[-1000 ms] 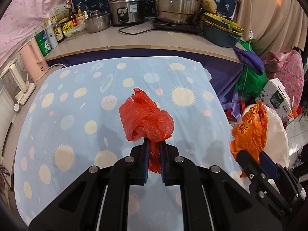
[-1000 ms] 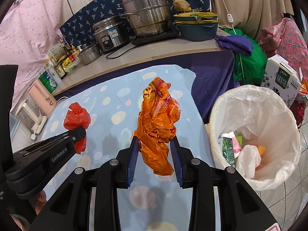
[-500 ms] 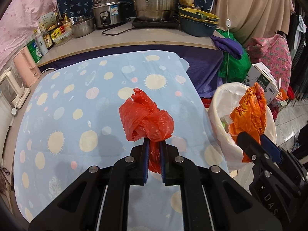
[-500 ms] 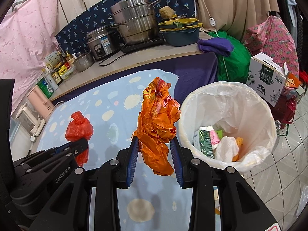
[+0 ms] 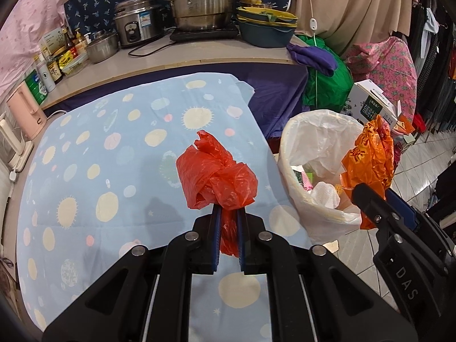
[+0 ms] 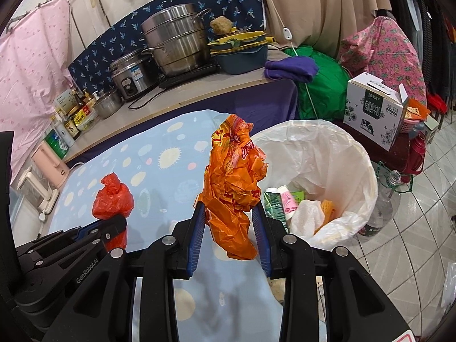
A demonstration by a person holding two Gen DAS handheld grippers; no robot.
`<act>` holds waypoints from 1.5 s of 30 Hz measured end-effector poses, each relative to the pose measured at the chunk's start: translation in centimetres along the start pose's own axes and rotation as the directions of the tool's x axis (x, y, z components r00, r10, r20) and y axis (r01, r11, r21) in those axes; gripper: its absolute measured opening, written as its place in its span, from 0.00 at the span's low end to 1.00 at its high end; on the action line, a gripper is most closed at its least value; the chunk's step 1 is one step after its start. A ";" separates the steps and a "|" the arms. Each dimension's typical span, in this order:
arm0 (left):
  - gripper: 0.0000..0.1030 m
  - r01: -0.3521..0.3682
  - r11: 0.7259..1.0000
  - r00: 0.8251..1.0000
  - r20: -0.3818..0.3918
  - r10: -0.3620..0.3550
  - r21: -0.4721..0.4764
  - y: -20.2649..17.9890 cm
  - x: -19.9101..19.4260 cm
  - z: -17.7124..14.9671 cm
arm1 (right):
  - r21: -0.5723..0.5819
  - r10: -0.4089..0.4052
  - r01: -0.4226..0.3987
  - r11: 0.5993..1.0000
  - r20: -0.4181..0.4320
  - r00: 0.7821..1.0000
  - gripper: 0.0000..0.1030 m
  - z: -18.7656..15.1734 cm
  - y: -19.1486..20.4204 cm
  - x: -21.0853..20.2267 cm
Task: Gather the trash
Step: 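Carry the red and orange bags over the bin and open both tools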
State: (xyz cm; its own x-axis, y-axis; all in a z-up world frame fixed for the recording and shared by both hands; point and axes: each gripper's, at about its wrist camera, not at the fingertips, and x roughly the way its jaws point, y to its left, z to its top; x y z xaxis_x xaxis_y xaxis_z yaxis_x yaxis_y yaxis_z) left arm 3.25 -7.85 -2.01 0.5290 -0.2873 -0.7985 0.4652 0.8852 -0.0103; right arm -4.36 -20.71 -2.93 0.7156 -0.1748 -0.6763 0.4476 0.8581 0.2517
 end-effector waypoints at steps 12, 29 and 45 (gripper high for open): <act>0.09 0.037 0.999 0.999 0.005 -0.037 0.039 -3.5 -0.1 1.0 | 0.076 -0.034 0.032 0.997 0.023 0.999 0.31 0.7 -4.5 -0.7; 0.09 0.107 0.989 0.994 -0.027 -0.104 0.106 -9.3 3.3 3.1 | 0.135 -0.086 0.085 0.987 0.003 0.996 0.31 2.1 -9.7 1.8; 0.09 0.103 0.978 0.994 -0.057 -0.095 0.180 -13.5 7.9 4.6 | 0.160 -0.100 0.106 0.981 -0.048 0.994 0.32 3.3 -12.5 5.8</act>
State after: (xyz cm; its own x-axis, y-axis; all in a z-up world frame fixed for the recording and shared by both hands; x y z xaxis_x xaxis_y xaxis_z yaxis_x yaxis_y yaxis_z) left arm 4.40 -23.78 -5.43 0.4413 -0.3483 -0.8270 0.6375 0.7703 0.0157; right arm -4.08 -34.05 -7.76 0.6407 -0.2361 -0.7306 0.6010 0.7464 0.2858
